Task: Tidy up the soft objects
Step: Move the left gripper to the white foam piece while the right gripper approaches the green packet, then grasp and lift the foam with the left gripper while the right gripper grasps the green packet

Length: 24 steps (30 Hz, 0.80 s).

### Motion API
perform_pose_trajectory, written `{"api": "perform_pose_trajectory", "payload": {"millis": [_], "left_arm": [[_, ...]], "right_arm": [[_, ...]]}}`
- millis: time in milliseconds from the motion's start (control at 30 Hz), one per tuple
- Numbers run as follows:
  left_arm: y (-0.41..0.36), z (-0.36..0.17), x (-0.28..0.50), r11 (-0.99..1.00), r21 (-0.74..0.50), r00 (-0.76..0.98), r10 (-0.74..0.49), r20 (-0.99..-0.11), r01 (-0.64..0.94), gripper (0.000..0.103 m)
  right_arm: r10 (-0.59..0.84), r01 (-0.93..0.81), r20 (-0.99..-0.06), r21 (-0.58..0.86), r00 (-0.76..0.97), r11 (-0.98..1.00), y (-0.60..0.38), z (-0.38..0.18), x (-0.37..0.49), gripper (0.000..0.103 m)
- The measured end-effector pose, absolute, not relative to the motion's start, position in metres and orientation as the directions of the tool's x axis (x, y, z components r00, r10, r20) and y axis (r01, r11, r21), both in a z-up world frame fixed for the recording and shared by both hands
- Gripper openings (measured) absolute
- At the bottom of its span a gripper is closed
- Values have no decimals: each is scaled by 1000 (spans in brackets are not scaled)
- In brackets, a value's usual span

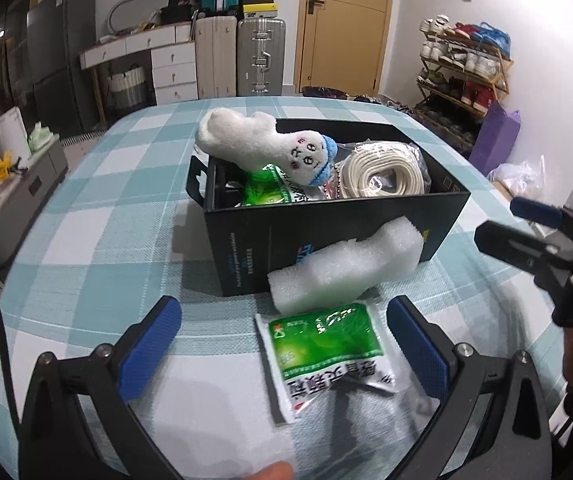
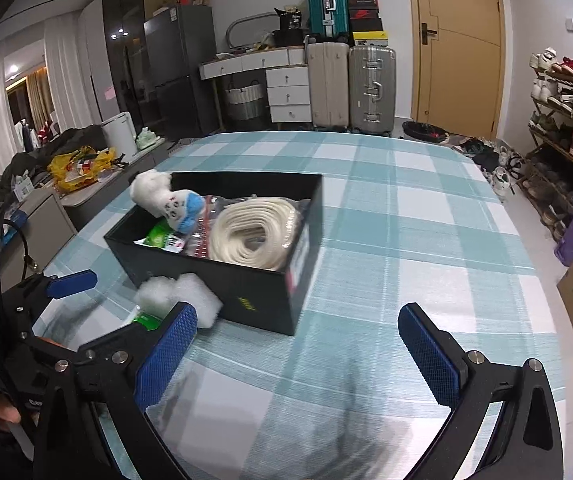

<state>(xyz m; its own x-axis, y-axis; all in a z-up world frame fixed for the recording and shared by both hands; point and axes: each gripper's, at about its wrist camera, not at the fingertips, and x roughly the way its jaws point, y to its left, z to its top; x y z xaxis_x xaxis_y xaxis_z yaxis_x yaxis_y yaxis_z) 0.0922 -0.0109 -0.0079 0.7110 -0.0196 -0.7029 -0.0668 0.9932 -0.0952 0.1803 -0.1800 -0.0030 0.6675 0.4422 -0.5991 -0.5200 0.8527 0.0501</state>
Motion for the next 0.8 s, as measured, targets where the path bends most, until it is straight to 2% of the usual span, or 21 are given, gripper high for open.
{"api": "perform_pose_trajectory", "payload": {"millis": [200, 433, 667, 767, 800], "left_arm": [[-15, -11, 101, 991, -114, 702, -35, -712, -66, 101], [-32, -17, 108, 998, -47, 679, -10, -734, -36, 94], [-37, -24, 119, 999, -24, 637, 7, -771, -40, 72], [-38, -24, 119, 999, -24, 633, 9, -774, -44, 71], [-38, -24, 119, 999, -24, 635, 9, -772, -43, 67]], "right_arm": [[439, -517, -605, 53, 664, 855, -183, -5, 184, 102], [441, -517, -607, 57, 661, 854, -183, -5, 183, 102], [444, -519, -607, 60, 659, 853, -184, -5, 183, 102], [445, -520, -607, 61, 658, 852, -184, -5, 183, 102], [445, -520, -607, 61, 658, 852, -184, -5, 183, 102]]}}
